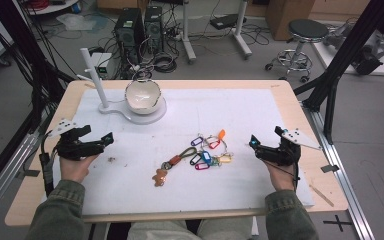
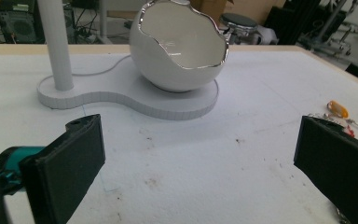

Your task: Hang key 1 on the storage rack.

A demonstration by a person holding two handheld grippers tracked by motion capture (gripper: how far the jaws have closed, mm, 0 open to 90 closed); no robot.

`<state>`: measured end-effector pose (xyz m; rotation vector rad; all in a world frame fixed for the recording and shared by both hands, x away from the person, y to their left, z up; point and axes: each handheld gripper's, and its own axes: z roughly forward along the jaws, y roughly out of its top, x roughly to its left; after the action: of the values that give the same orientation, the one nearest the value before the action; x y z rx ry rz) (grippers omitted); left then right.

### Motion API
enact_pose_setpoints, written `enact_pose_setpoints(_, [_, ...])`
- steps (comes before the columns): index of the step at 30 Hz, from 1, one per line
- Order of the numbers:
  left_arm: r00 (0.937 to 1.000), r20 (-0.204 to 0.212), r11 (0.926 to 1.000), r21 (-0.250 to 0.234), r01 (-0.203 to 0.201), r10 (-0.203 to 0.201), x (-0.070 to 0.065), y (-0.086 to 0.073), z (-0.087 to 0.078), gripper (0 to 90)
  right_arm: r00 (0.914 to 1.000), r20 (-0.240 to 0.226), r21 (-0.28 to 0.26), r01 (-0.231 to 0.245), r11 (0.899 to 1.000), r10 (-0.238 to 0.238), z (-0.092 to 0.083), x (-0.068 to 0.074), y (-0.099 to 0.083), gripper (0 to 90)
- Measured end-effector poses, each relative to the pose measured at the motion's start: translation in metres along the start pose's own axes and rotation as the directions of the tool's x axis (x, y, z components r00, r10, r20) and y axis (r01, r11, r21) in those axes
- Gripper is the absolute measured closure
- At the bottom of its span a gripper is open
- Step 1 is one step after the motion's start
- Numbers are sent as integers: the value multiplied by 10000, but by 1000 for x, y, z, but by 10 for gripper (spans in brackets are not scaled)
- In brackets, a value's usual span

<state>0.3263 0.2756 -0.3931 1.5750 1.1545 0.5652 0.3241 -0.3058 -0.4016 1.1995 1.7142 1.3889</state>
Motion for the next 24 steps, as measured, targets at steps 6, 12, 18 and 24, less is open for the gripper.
enact_pose_setpoints(6, [9981,376,9986,176,-491,484,-15,3,11,23,10000,-4,61,90,9999,-90,1,1,0,5])
enact_pose_setpoints(12, [9949,672,9957,487,-783,749,-30,5,21,23,9999,-98,130,46,9999,-45,1,1,0,5])
enact_pose_setpoints(18, [9892,1156,9929,681,-979,896,-51,6,33,23,10000,-97,196,11,9998,-9,1,1,0,6])
enact_pose_setpoints(24, [9801,1627,9860,1026,-1315,1138,-72,4,46,23,9999,-134,187,109,9998,-106,2,1,-1,5])
